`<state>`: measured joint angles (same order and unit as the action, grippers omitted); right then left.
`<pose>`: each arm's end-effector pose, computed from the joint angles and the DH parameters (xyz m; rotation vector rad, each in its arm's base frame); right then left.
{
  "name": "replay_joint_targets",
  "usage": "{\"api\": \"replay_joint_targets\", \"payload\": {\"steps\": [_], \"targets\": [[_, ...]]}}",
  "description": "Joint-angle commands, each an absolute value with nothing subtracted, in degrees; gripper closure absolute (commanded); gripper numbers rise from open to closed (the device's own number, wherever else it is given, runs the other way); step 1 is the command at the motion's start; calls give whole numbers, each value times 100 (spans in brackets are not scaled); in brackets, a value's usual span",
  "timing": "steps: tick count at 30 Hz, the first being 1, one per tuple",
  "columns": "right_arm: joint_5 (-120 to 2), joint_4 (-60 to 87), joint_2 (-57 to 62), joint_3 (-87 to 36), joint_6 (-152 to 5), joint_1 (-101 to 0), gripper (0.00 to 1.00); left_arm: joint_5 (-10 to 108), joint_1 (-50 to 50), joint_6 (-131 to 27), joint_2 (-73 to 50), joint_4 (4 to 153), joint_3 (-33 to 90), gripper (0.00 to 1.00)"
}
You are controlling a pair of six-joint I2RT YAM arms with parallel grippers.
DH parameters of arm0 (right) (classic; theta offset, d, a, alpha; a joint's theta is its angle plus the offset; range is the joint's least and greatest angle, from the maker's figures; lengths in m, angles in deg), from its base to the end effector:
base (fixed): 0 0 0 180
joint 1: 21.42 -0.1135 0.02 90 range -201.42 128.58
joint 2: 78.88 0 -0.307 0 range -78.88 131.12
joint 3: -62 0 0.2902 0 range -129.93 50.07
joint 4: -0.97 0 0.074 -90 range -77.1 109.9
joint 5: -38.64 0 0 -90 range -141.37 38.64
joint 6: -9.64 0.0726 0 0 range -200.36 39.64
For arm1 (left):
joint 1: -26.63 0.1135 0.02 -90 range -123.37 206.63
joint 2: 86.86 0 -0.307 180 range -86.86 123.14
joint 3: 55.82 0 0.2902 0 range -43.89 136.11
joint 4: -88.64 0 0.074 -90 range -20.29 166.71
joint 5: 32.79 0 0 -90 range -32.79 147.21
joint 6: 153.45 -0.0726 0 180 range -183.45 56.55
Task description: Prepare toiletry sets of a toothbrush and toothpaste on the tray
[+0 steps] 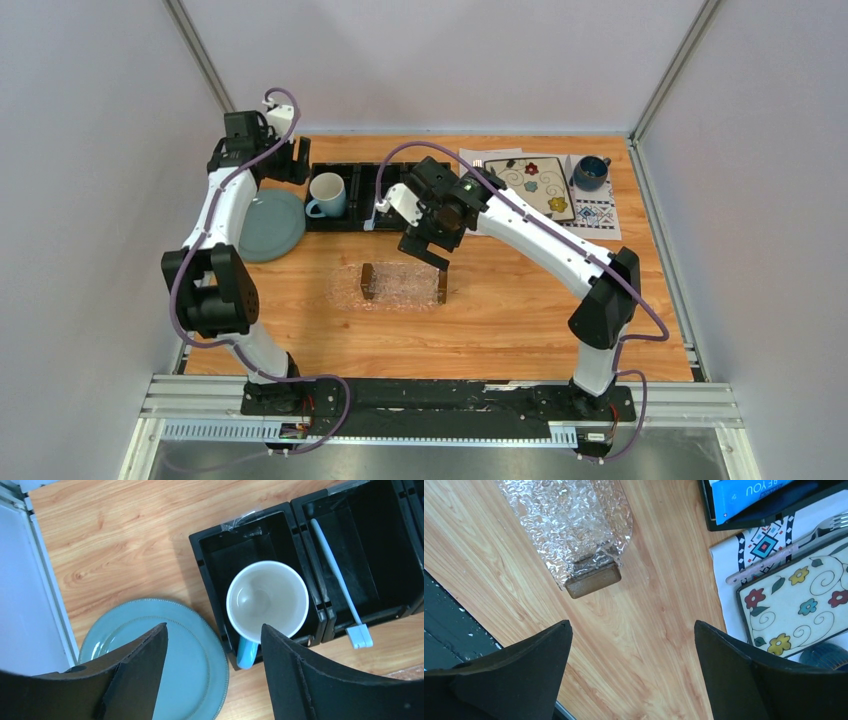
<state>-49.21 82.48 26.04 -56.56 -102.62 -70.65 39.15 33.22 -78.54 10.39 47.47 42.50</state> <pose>0.2870 0.3286 0.3428 -1.6020 2.2431 0.0754 0.4578 0.0302 0.3313 0.3294 2.2098 -0.1528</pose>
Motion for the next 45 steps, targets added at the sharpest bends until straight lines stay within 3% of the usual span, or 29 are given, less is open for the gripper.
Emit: {"api": "replay_joint_targets", "payload": {"steps": [1, 17, 27, 45], "targets": [[-5057, 8013, 2184, -5540, -10119, -6845, 4, 4140, 3120, -8059, 1508, 4138, 4900, 25], [-5233, 8022, 1903, -5118, -10119, -6536, 6, 4219, 2821, -8753, 2713, 3303, 6043, 42], [-5198, 7996, 1754, -4933, -10110, -6510, 7, 4122, 2804, -9104, 3390, 2767, 6860, 46], [-5251, 7917, 1666, -4740, -10110, -6387, 8, 4008, 2681, -9474, 3759, 2468, 7081, 56]]}}
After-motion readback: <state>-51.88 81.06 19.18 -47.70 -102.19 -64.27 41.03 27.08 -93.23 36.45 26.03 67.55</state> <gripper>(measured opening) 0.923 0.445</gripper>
